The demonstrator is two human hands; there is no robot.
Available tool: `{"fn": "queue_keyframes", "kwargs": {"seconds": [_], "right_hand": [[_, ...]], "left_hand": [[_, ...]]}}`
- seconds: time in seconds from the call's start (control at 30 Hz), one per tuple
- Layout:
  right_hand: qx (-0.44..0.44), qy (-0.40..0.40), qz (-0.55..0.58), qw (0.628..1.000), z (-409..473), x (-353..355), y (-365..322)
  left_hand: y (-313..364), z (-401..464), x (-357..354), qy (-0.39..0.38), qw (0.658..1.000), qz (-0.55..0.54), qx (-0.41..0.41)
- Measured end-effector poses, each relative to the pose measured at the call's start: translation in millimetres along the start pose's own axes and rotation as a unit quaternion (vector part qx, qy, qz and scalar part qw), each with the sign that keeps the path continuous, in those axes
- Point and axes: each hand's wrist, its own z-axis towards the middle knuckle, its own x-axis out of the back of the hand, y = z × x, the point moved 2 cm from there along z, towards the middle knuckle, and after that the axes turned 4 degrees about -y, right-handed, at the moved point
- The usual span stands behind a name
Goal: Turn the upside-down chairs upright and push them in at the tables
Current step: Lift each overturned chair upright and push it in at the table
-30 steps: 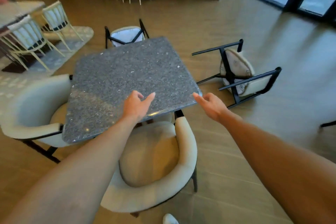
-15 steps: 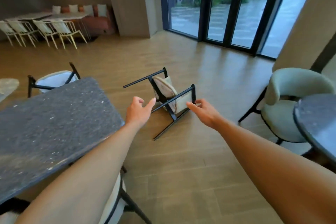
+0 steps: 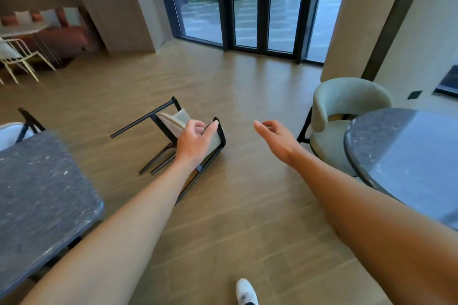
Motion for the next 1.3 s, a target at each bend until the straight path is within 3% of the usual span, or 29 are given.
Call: {"fn": "queue_keyframes", "kwargs": {"seconds": [0.5, 0.97, 1.3], "right_hand": [[-0.052, 0.013, 0.067, 0.996, 251.2, 76.5, 72.3], [-0.045, -0.023, 0.062, 0.997, 542.9, 193.5, 108.5], [-0.014, -0.032, 0.040, 0.999, 708.0, 272.1, 107.6]], "left_hand": [[4.0, 256.2, -120.7, -0.037, 0.996, 0.016, 0.080], [78.0, 526.1, -253.5, -0.013, 0.995, 0.023, 0.091], [147.1, 693.9, -335.9, 0.024, 0.998, 0.012, 0.050]]}}
